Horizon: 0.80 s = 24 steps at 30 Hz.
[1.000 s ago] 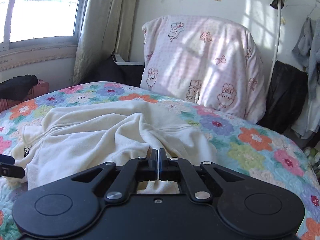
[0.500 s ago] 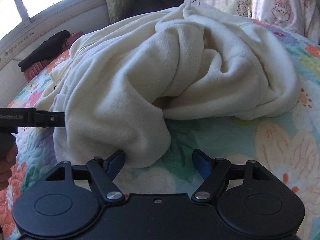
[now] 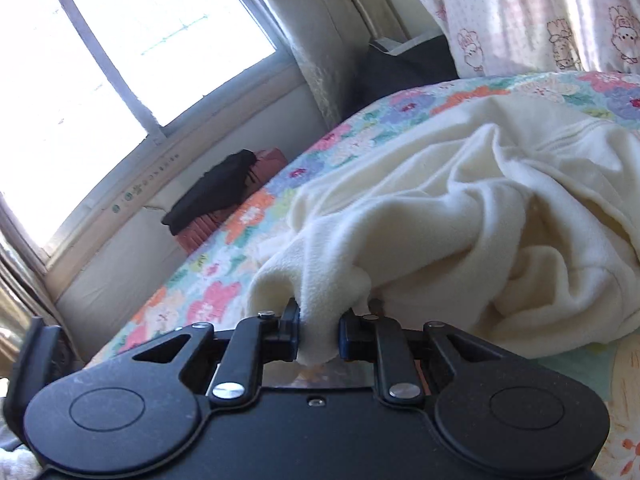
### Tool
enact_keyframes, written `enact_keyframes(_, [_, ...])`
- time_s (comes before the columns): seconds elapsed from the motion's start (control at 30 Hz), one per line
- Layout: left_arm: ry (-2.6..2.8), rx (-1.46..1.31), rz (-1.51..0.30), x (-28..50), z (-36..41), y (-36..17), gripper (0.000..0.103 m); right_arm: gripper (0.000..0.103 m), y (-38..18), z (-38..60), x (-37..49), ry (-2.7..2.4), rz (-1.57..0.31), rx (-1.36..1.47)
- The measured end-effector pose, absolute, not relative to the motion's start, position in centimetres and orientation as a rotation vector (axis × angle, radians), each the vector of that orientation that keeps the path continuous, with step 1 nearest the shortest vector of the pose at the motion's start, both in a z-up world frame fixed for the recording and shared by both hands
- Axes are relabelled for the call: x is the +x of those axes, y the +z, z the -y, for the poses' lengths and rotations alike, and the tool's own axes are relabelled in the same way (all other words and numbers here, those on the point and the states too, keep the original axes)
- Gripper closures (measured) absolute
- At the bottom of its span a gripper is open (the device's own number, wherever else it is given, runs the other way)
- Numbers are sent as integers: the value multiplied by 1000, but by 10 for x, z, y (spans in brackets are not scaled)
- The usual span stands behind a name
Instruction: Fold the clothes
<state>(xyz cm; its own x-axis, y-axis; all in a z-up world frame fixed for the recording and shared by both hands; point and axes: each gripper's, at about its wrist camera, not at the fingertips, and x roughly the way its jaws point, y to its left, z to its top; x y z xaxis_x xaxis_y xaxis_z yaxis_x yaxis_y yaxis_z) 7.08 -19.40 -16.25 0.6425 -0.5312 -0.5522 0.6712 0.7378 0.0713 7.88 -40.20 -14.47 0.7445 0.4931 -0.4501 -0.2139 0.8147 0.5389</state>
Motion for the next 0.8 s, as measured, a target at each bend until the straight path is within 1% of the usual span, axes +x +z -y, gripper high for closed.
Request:
enact_keyframes(0.13, [-598, 205, -482, 83, 189, -164, 13, 83, -120, 377, 76, 517, -636, 382])
enact_keyframes(0.17, [-573, 194, -480, 88, 187, -165, 18, 83, -121, 378, 75, 526, -642, 401])
enact_keyframes(0.23, [-553, 150, -495, 101, 179, -165, 79, 83, -123, 380, 74, 542, -655, 437])
enact_keyframes(0.27, [-563, 98, -530, 110, 171, -163, 87, 83, -124, 380, 74, 547, -660, 453])
enact_keyframes(0.3, [-573, 45, -565, 119, 163, -161, 91, 83, -125, 381, 72, 530, -658, 448])
enact_keyframes(0.33, [-582, -7, -598, 128, 155, -159, 91, 83, -127, 383, 70, 512, -656, 447])
enact_keyframes(0.4, [-574, -22, -560, 130, 144, -149, 92, 78, -132, 394, 66, 461, -648, 505])
enact_keyframes(0.47, [-544, -26, -521, 132, 135, -139, 92, 77, -140, 405, 60, 448, -631, 558])
enact_keyframes(0.5, [-532, -77, -520, 139, 127, -135, 92, 73, -144, 410, 57, 432, -628, 566])
enact_keyframes(0.53, [-517, -134, -524, 145, 116, -133, 92, 70, -149, 409, 56, 386, -657, 521])
enact_keyframes(0.6, [-470, -220, -548, 158, 97, -133, 92, 56, -158, 409, 55, 294, -713, 432])
enact_keyframes(0.67, [-343, -115, -585, 169, 95, -136, 91, 54, -167, 408, 54, 206, -769, 342])
enact_keyframes(0.73, [-308, -105, -600, 172, 90, -146, 91, 54, -175, 392, 54, 190, -854, 269])
enact_keyframes(0.77, [-291, -101, -607, 174, 88, -150, 91, 54, -178, 382, 52, 203, -865, 252])
enact_keyframes(0.8, [-292, -135, -616, 176, 82, -151, 91, 51, -180, 372, 51, 212, -870, 217])
